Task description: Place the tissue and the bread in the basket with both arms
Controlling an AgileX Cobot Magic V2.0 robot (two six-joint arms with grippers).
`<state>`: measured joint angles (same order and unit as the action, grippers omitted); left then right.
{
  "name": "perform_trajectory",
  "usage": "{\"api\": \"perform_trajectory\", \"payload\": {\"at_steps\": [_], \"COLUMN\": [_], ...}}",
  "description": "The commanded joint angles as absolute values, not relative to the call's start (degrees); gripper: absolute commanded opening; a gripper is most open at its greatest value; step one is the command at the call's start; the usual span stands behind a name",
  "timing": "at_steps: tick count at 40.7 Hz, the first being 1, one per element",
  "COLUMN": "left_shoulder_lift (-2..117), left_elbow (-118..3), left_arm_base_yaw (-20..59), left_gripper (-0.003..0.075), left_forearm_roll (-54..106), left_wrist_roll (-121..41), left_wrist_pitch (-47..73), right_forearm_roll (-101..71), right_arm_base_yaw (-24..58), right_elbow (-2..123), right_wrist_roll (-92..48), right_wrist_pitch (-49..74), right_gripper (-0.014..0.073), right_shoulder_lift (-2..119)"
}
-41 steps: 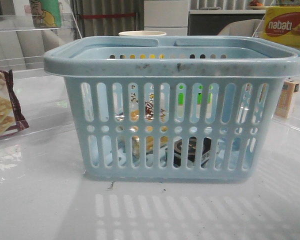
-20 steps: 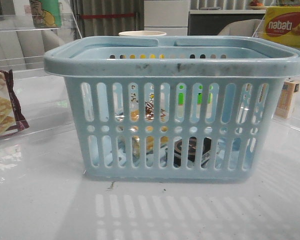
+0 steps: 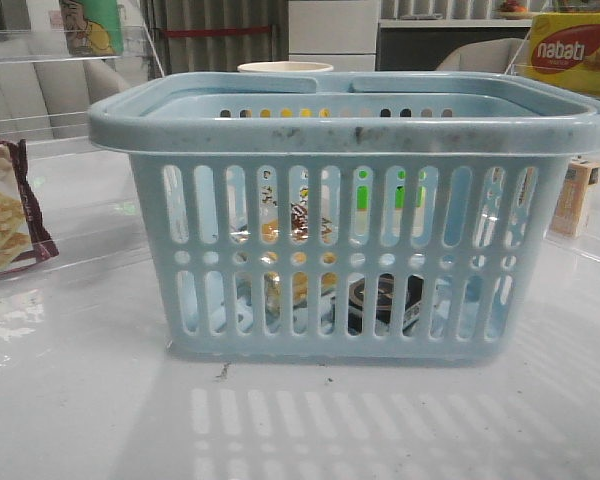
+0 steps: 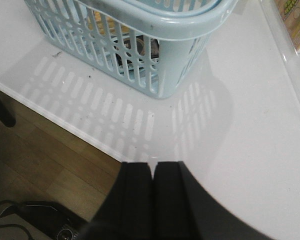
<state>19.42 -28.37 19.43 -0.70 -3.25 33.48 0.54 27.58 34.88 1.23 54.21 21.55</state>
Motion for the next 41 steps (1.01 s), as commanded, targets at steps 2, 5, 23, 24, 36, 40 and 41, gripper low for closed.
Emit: {"api": "perform_trajectory", "payload": {"at_steps": [2, 5, 23, 24, 36, 40, 41], "left_shoulder_lift": [13.4, 9.3, -1.4, -1.4, -1.4, -1.3, -1.3], "left_elbow": [-21.5, -16.2, 0.3, 0.4, 0.4, 0.4, 0.4], "left_arm_base_yaw": [11.0, 6.4, 0.9, 0.9, 3.0, 3.2, 3.2], "left_gripper": [0.0091, 0.0091, 0.0091, 0.0091, 0.0091, 0.0091, 0.0091], "left_forearm_roll": [0.3, 0.3, 0.4, 0.4, 0.3, 0.4, 0.4], "left_wrist_roll": [-3.2, -3.2, -3.2, -3.2, -3.2, -3.2, -3.2], "left_wrist_pitch": [18.9, 15.6, 1.7, 0.3, -2.5, -2.5, -2.5], "right_forearm_roll": [1.3, 1.3, 1.3, 1.3, 1.3, 1.3, 1.3], "right_arm_base_yaw": [27.6, 27.6, 27.6, 27.6, 27.6, 27.6, 27.6], "right_elbow": [36.3, 36.3, 36.3, 36.3, 36.3, 36.3, 36.3], "right_wrist_roll": [0.9, 0.9, 0.9, 0.9, 0.9, 0.9, 0.9], "right_wrist_pitch": [50.7, 50.7, 50.7, 50.7, 50.7, 50.7, 50.7], "right_gripper": [0.0055, 0.0055, 0.0055, 0.0055, 0.0055, 0.0055, 0.0055], "right_shoulder_lift": [22.1, 22.1, 22.1, 22.1, 22.1, 22.1, 22.1]}}
